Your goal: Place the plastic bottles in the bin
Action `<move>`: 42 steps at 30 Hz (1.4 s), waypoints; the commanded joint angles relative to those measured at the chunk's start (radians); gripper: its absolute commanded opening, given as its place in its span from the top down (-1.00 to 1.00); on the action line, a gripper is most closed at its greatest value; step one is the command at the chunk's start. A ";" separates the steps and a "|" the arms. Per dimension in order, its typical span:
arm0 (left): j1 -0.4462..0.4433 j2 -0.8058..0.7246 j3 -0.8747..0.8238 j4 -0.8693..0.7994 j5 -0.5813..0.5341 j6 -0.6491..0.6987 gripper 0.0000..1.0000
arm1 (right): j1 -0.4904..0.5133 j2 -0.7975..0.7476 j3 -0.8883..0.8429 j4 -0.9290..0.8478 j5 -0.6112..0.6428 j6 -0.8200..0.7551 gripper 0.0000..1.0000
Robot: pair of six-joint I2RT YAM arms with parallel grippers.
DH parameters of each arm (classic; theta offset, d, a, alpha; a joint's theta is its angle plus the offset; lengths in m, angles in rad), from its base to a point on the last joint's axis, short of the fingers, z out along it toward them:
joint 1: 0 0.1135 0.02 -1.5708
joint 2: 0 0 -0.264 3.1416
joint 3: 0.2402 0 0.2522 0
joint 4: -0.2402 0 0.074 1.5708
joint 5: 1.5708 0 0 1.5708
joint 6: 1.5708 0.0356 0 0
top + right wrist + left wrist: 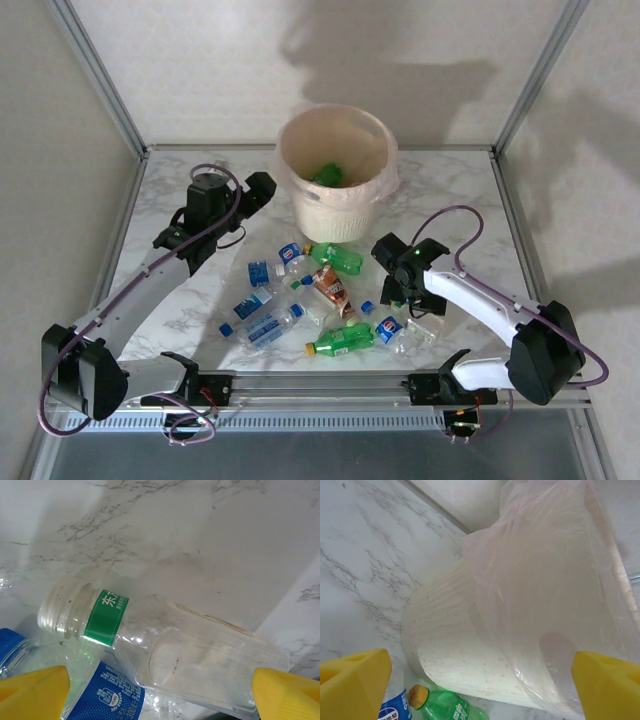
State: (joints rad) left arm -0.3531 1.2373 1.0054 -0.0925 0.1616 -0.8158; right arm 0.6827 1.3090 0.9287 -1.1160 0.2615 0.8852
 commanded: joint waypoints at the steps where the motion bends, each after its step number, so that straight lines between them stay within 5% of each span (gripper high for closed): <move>1: 0.011 0.000 -0.010 0.023 0.013 -0.012 -0.85 | 0.008 -0.026 -0.021 -0.046 0.002 0.061 -0.88; 14: 0.024 0.005 -0.015 0.039 0.027 -0.017 -0.85 | 0.001 -0.012 -0.109 -0.029 -0.020 0.080 -0.95; 26: 0.041 -0.013 -0.021 0.029 0.032 -0.012 -0.85 | -0.251 -0.048 -0.114 0.105 -0.004 -0.033 -0.97; 34: 0.048 -0.016 -0.030 0.031 0.037 -0.015 -0.85 | -0.258 0.004 -0.106 0.212 -0.087 -0.179 -0.97; 42: 0.048 -0.021 -0.034 0.032 0.039 -0.021 -0.85 | -0.190 0.051 -0.046 0.166 -0.009 -0.167 -0.98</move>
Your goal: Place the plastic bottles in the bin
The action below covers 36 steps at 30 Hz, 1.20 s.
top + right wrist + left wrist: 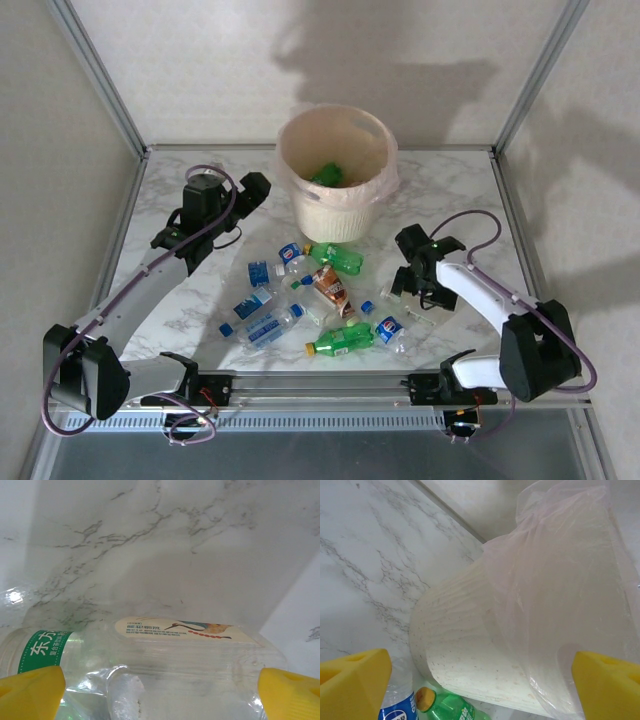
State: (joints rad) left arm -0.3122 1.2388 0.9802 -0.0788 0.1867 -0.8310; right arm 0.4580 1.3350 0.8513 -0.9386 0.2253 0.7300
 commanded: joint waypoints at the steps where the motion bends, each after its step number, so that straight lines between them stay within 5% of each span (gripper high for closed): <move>1: 0.007 -0.024 -0.009 0.016 0.013 -0.005 -0.85 | 0.062 0.036 0.045 -0.028 0.042 -0.004 -0.97; 9: 0.008 -0.025 -0.011 0.015 0.014 -0.008 -0.85 | 0.193 0.133 0.094 -0.145 0.153 0.091 -0.98; 25: 0.010 -0.029 -0.014 0.012 0.012 -0.006 -0.85 | 0.256 0.129 0.181 -0.160 0.065 -0.027 -0.97; 36: 0.015 -0.035 -0.011 0.002 0.011 -0.001 -0.85 | 0.280 0.218 0.147 -0.121 0.126 -0.011 -0.97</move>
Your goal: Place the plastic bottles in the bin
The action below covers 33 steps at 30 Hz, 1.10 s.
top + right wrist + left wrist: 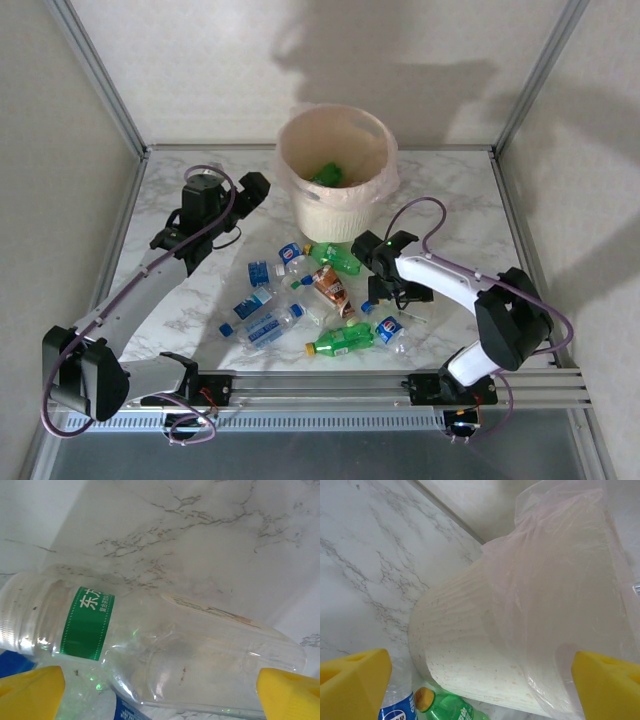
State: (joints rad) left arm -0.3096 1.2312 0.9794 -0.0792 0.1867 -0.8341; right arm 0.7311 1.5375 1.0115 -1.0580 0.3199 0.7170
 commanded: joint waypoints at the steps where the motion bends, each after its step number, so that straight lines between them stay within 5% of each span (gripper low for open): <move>1: 0.013 -0.027 -0.010 0.004 0.011 0.001 -0.85 | 0.005 0.024 -0.017 0.007 0.028 0.006 -0.97; 11: 0.021 -0.026 -0.009 0.004 0.019 0.003 -0.85 | -0.177 0.014 -0.008 0.075 0.081 0.009 -0.97; 22: 0.026 -0.029 -0.016 0.009 0.022 -0.006 -0.85 | -0.260 -0.026 -0.069 0.202 -0.077 -0.057 -0.97; 33: 0.026 -0.028 -0.008 0.002 0.026 -0.005 -0.85 | -0.332 0.059 -0.048 0.342 -0.074 -0.108 -0.55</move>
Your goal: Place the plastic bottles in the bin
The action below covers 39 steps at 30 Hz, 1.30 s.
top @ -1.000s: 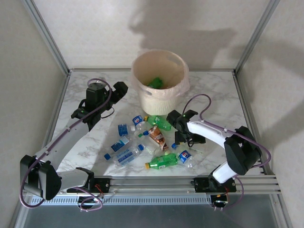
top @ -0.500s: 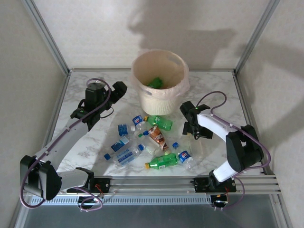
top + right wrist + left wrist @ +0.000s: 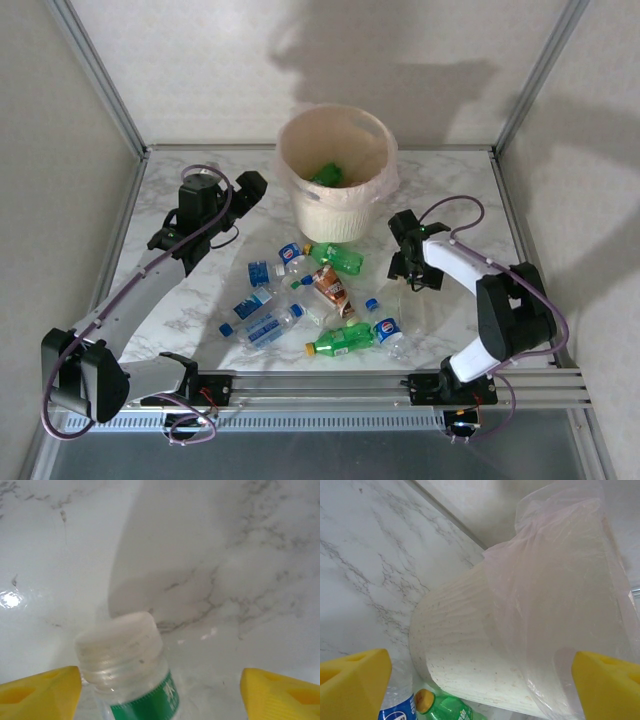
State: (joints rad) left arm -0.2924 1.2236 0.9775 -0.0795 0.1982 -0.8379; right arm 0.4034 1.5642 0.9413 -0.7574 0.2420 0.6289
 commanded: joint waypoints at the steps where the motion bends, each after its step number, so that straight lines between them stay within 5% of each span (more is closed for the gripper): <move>1: 0.009 -0.022 -0.007 0.000 0.012 -0.001 -0.85 | -0.004 0.041 0.022 0.048 0.003 -0.021 -0.52; 20: 0.010 -0.041 0.016 -0.041 -0.018 0.038 -0.87 | -0.006 -0.012 -0.029 0.114 0.038 -0.006 0.20; 31: 0.013 -0.091 0.079 -0.021 -0.033 0.073 -0.96 | -0.004 -0.374 0.035 0.083 0.066 -0.035 0.31; 39: -0.137 -0.079 0.242 -0.017 -0.071 0.183 -0.99 | -0.002 -0.536 0.298 0.141 -0.140 -0.043 0.27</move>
State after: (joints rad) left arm -0.3691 1.1488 1.1595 -0.1226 0.1520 -0.7231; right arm 0.4034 1.0492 1.1507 -0.6651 0.2039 0.5919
